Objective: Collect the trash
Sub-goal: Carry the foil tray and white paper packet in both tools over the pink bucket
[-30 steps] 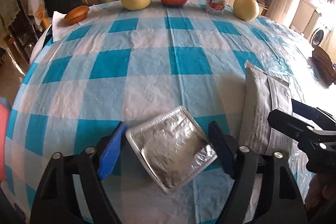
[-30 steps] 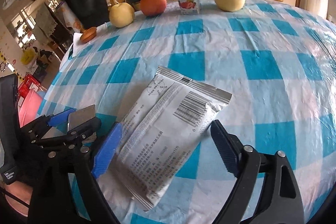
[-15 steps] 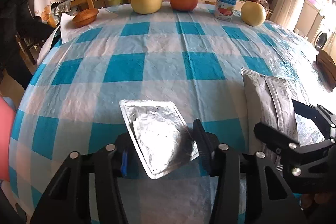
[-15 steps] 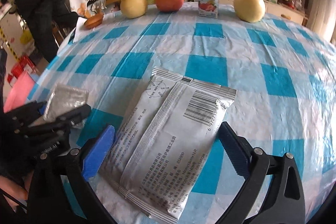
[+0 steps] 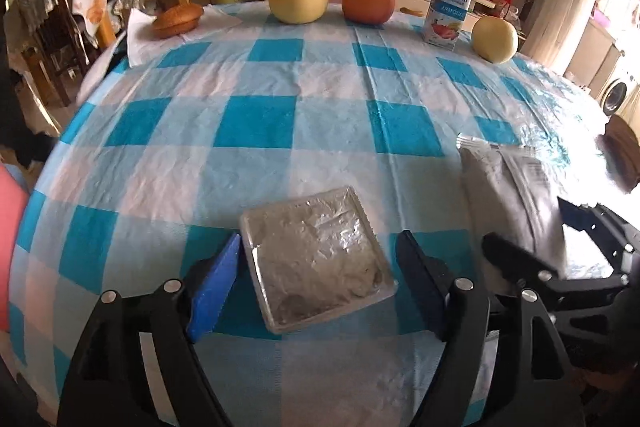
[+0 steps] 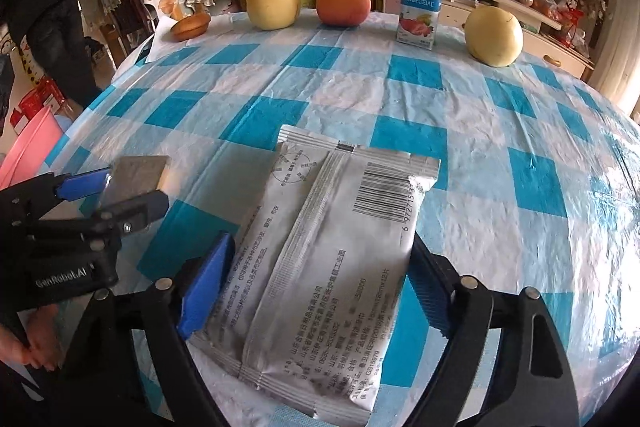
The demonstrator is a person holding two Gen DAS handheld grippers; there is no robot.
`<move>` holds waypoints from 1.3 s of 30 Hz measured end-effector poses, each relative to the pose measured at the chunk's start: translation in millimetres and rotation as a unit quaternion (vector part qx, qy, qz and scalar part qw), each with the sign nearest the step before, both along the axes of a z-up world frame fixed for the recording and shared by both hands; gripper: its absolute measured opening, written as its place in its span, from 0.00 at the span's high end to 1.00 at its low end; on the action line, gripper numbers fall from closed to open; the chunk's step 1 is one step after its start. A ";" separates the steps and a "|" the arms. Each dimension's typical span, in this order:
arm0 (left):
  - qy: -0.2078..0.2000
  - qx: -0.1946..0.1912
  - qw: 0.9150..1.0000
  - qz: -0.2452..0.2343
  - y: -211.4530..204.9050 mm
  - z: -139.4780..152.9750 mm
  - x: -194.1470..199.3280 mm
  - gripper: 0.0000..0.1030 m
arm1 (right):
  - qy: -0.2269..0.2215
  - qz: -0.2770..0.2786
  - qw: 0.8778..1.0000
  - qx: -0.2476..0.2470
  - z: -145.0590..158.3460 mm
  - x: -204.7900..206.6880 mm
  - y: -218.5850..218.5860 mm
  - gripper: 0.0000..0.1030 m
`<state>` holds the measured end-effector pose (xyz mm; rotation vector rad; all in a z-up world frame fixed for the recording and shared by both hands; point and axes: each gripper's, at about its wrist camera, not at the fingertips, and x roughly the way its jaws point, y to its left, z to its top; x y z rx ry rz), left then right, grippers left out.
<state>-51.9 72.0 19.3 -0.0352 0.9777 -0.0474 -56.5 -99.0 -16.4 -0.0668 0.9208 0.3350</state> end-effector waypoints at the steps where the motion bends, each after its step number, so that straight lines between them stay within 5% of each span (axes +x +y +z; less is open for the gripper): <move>1: -0.001 0.006 1.000 0.001 0.1 -0.1 -0.1 0.24 | 0.000 0.000 1.000 0.000 0.1 0.1 0.1 0.20; 9: -0.018 0.026 1.000 0.004 -1.0 -0.4 -0.3 0.37 | -0.007 0.002 1.000 0.007 1.7 -3.0 -0.8 0.24; 18: -0.031 -0.007 0.999 0.016 10.4 6.5 -1.2 0.39 | -0.017 0.004 1.000 0.011 4.4 -6.8 -2.5 0.27; 27: -0.065 -0.036 0.997 0.026 23.2 27.5 -9.0 0.39 | -0.029 -0.004 0.999 0.027 15.9 -7.5 -11.1 0.48; 31: -0.076 -0.038 0.996 0.035 29.9 33.9 -11.8 0.39 | -0.008 -0.017 0.999 0.049 12.8 -4.5 -17.7 0.45; 37: -0.086 -0.038 0.994 0.049 39.4 41.6 -11.9 0.39 | -0.006 -0.027 0.999 0.034 10.1 -8.7 -7.2 0.12; 39: -0.086 -0.041 0.994 0.054 43.2 42.7 -11.6 0.38 | -0.001 -0.026 1.000 0.016 5.5 -8.8 1.1 0.10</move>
